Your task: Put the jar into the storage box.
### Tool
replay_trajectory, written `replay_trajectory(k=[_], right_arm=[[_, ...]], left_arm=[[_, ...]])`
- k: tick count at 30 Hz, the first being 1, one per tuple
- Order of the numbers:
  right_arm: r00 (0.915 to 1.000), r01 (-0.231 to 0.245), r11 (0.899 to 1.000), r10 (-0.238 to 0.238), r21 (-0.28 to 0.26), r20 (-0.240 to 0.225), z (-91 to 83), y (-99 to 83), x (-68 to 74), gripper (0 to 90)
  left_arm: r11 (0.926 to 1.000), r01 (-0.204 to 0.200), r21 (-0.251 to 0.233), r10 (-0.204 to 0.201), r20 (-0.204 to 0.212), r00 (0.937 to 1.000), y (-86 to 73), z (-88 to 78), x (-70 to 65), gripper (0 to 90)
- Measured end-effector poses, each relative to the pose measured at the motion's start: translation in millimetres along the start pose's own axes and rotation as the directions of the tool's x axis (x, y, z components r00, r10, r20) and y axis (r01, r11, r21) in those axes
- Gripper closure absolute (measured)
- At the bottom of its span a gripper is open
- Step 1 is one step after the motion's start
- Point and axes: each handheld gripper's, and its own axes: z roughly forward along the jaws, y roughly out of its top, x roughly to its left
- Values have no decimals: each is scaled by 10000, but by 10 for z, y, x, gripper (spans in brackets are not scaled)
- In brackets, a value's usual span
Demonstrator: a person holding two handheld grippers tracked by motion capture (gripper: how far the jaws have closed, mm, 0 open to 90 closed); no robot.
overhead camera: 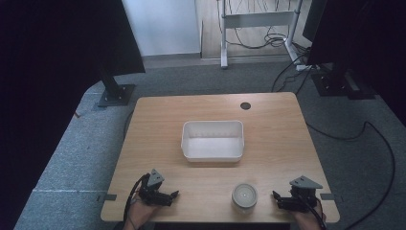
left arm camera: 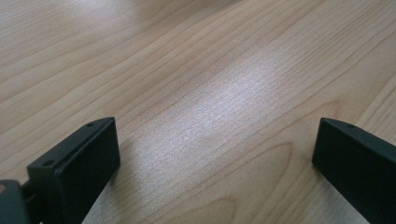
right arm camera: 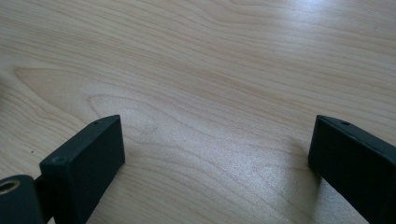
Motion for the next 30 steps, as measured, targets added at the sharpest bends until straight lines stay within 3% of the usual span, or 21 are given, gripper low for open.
replay_trajectory(k=[25,30], right_arm=[[9999,96,9998,-94,191,-106,-9,11,8,31],[9994,301,9991,-295,305,-189,-23,28,61,32]], left_arm=[[9997,246,13,-246,-231,9994,-1,-1,15,3],[9996,268,5,-268,-236,9994,-1,-1,16,3]])
